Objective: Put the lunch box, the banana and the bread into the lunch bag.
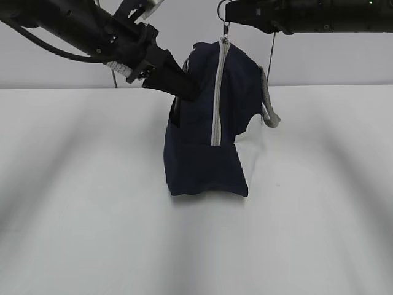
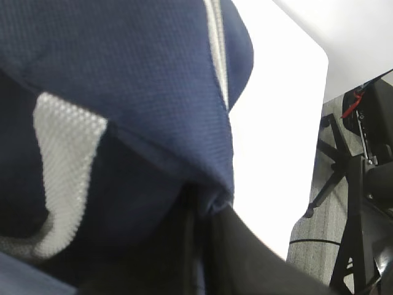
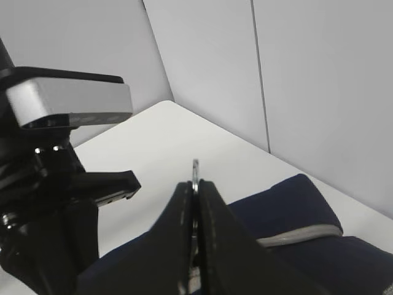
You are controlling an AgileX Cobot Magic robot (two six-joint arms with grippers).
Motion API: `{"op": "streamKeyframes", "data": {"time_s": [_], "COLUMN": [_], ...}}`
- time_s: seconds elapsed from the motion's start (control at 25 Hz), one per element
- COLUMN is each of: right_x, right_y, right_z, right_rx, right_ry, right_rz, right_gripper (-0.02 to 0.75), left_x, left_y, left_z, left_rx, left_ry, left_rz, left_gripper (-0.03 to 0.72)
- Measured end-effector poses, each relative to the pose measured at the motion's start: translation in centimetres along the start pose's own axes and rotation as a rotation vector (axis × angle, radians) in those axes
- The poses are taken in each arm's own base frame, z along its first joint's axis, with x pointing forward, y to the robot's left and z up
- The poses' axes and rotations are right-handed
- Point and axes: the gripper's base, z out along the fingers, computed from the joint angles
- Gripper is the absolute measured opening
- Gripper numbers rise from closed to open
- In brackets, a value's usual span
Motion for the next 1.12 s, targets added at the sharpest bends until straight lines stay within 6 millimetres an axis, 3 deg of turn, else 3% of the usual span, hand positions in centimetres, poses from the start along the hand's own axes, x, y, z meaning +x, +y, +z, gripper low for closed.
{"op": "streamKeyframes", "data": {"time_s": [0.32, 0.56, 0.8, 1.12], "right_x": [1.1, 0.6, 0.3, 1.5], "right_y": [-3.0, -5.3, -6.0, -8.0], "right_z": [2.3, 1.6, 1.3, 3.1], "right_rx": [-0.045, -0.039, -0.052, -0.05], "right_ry": [0.042, 0.033, 0.04, 0.039], "right_rz": [0.053, 0.073, 0.077, 0.131], "right_gripper": [-0.016, -0.016, -0.016, -0.016], "left_x": [0.0, 0.0, -0.1, 0.0], "left_y": [0.0, 0.1, 0.2, 0.2], "left_z": [0.0, 0.0, 0.0, 0.1], "left_rx": [-0.005, -0.012, -0.018, -0.02], "left_ry": [0.005, 0.0, -0.008, 0.003], "left_rz": [0.009, 0.009, 0.023, 0.055], "left_gripper": [0.001, 0.001, 0.001, 0.001]}}
